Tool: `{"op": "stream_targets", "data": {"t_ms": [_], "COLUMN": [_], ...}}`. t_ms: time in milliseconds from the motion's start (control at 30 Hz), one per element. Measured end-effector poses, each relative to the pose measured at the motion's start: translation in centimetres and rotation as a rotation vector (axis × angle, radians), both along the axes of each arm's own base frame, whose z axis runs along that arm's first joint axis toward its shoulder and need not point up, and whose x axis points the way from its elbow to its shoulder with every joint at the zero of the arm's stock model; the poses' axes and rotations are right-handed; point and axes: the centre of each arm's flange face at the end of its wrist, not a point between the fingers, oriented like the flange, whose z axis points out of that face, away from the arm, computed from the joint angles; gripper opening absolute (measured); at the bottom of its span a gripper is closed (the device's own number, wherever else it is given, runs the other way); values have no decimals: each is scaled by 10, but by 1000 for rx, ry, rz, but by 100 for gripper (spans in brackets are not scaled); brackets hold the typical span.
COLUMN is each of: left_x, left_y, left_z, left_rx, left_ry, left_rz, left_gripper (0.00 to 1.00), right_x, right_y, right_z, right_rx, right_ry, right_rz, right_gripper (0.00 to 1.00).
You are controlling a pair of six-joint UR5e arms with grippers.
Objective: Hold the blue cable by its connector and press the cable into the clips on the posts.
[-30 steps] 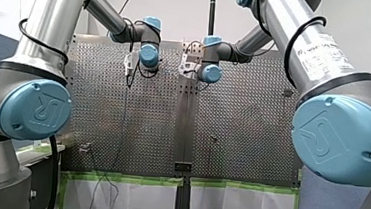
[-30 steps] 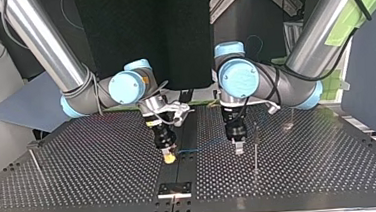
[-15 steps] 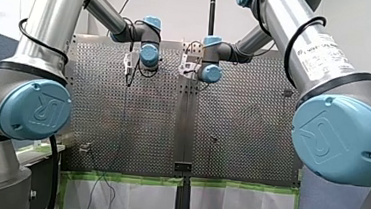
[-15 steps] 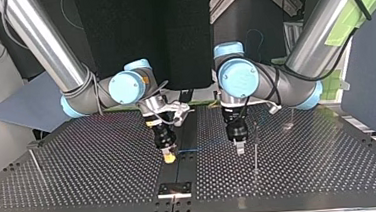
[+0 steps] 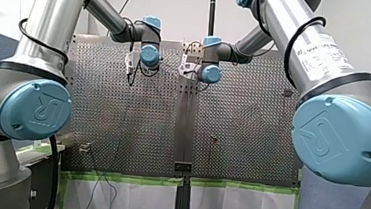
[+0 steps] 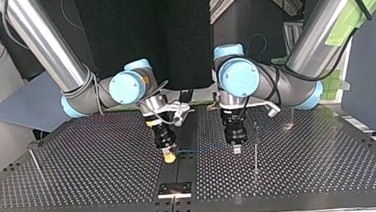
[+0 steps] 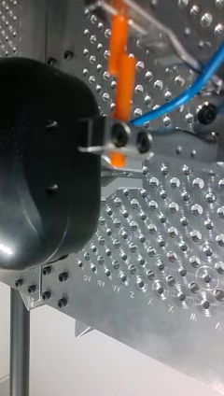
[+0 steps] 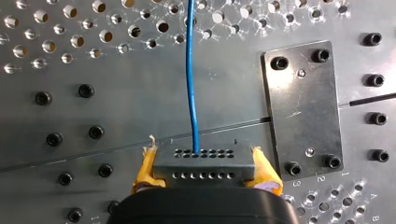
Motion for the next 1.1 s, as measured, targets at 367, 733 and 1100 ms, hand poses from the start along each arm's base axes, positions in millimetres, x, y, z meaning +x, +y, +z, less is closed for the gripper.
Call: {"op": "stream_targets", "data": {"t_ms": [367,733,1100], "left_x": [0,-3,-6], "left_y": [3,2,-1], "left_z": [0,-1,-1], "left_rx": [0,12,17], "left_ry": [2,13,14], "left_rz": [26,42,41], "left_gripper": [30,38,2], "right_x": [0,0,-1], "right_y": [0,-1,-1], "right_z": [0,0,0], "right_rx": [0,0,0], "right_ry": [0,0,0], "right_rz": [0,-1,-2], "right_gripper": [0,0,0]}}
